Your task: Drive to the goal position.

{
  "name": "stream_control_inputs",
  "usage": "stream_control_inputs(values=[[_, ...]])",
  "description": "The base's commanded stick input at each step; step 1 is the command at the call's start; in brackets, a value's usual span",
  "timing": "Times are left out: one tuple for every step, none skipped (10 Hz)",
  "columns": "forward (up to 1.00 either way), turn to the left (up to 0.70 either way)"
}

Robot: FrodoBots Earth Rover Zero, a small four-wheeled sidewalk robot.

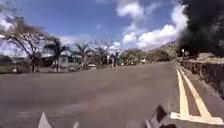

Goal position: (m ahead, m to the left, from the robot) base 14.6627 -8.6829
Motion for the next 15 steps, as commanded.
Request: stream_control_inputs(values=[[0.70, -0.35], [0.70, -0.35], [0.70, -0.35], [0.70, -0.35], [0.70, -0.35], [0.70, -0.35], [0.70, -0.35], [0.70, -0.35], [0.70, -0.35], [0.70, -0.35], [0.70, -0.35], [0.70, -0.35], [0.70, -0.35], [0.70, -0.35], [0.70, -0.35]])
